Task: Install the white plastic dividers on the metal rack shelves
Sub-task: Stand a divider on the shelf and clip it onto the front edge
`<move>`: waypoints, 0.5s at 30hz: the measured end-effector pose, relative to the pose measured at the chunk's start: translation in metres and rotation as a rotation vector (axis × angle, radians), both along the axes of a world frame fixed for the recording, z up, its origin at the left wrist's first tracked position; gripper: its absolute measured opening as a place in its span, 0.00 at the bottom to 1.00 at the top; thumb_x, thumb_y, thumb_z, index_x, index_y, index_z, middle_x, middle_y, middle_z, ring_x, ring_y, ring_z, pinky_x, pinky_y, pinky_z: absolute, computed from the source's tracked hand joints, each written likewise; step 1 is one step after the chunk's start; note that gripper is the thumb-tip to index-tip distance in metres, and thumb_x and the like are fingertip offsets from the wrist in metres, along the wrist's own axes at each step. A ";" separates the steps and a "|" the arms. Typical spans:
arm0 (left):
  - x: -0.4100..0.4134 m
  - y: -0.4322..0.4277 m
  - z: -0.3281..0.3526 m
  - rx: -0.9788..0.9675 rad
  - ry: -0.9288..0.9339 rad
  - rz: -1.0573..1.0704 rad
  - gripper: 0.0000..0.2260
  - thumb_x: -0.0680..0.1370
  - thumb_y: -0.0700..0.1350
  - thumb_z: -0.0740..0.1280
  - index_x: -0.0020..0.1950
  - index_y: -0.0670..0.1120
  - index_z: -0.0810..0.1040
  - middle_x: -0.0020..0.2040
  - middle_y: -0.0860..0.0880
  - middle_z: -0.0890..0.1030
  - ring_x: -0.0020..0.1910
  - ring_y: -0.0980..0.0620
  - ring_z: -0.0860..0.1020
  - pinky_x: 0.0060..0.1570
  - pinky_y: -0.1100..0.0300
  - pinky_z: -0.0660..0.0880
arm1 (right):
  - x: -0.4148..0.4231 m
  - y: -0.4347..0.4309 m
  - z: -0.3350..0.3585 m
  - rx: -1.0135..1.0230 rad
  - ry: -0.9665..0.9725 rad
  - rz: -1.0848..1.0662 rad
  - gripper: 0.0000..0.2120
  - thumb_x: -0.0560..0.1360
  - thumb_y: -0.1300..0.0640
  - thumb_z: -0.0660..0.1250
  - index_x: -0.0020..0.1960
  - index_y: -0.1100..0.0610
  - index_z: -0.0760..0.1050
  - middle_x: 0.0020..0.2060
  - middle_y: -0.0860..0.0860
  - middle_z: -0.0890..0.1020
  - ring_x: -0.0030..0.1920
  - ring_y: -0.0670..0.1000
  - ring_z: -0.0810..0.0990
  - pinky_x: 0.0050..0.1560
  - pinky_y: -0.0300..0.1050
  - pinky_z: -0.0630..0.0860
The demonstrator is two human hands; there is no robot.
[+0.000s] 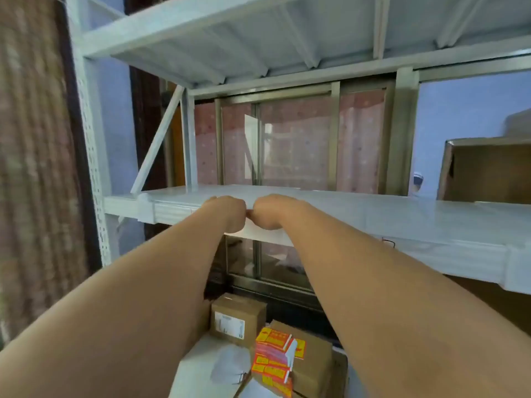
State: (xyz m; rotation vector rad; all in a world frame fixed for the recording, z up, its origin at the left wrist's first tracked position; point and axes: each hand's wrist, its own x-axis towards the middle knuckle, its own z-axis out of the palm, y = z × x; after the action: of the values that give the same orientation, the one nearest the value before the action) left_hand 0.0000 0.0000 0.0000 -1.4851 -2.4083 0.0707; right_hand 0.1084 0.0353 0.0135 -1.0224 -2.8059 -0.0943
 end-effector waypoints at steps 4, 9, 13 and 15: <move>-0.027 -0.004 0.004 0.021 -0.048 -0.036 0.21 0.78 0.41 0.59 0.71 0.46 0.67 0.68 0.45 0.73 0.65 0.45 0.71 0.66 0.50 0.68 | -0.027 0.003 0.001 0.007 0.007 0.027 0.20 0.81 0.52 0.56 0.72 0.54 0.65 0.67 0.55 0.71 0.64 0.57 0.71 0.61 0.49 0.67; -0.047 0.001 0.012 -0.053 -0.055 -0.043 0.24 0.76 0.42 0.65 0.72 0.44 0.65 0.68 0.45 0.72 0.66 0.45 0.71 0.65 0.52 0.68 | -0.045 0.006 0.009 0.047 -0.109 0.014 0.18 0.78 0.51 0.61 0.66 0.54 0.70 0.56 0.54 0.76 0.51 0.55 0.73 0.51 0.47 0.69; -0.062 0.011 0.027 -0.206 -0.050 -0.024 0.28 0.72 0.45 0.71 0.71 0.45 0.67 0.67 0.46 0.73 0.64 0.45 0.72 0.65 0.49 0.69 | -0.060 0.014 0.014 0.011 -0.137 -0.014 0.19 0.76 0.48 0.63 0.63 0.57 0.73 0.48 0.52 0.76 0.47 0.53 0.74 0.48 0.46 0.71; -0.068 0.016 0.037 -0.227 -0.068 -0.064 0.29 0.72 0.48 0.72 0.70 0.46 0.68 0.66 0.48 0.74 0.64 0.45 0.72 0.66 0.48 0.68 | -0.070 0.017 0.019 -0.038 -0.103 -0.021 0.22 0.75 0.46 0.64 0.64 0.55 0.73 0.52 0.52 0.78 0.50 0.53 0.76 0.54 0.48 0.73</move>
State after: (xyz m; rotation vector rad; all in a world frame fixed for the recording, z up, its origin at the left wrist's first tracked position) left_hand -0.0679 0.0162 0.0367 -1.6863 -2.4715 0.2927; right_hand 0.0385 0.0526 0.0327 -1.0856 -2.8999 -0.0993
